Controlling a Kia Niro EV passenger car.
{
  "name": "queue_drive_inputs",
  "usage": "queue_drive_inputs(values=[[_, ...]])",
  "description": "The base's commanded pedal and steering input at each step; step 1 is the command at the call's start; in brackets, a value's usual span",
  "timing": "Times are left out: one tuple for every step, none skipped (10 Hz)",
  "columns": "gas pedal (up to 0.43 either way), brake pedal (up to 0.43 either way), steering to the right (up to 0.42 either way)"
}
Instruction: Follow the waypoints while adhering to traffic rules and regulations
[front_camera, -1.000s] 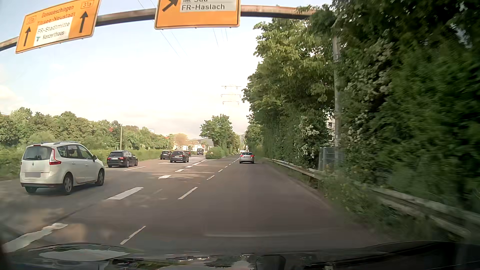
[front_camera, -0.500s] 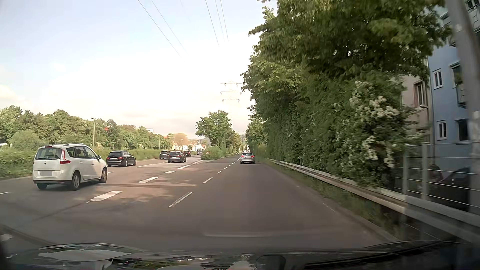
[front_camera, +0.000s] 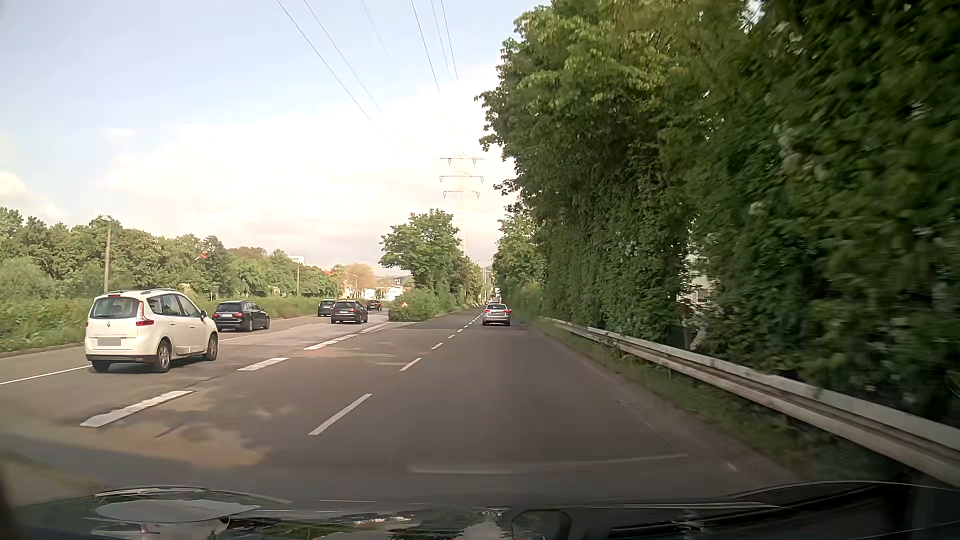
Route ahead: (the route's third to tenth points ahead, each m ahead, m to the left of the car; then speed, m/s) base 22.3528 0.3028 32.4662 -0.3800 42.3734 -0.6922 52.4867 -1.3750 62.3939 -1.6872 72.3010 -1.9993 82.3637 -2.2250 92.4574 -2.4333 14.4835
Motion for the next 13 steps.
queue_drive_inputs(values=[[0.118,0.000,0.000],[0.118,0.000,0.000],[0.130,0.000,0.000],[0.130,0.000,0.000],[0.130,0.000,0.000],[0.130,0.000,0.000],[0.130,0.000,0.000],[0.130,0.000,0.000],[0.130,0.000,0.000],[0.130,0.000,0.000],[0.138,0.000,0.000],[0.138,0.000,0.000],[0.138,0.000,0.000]])
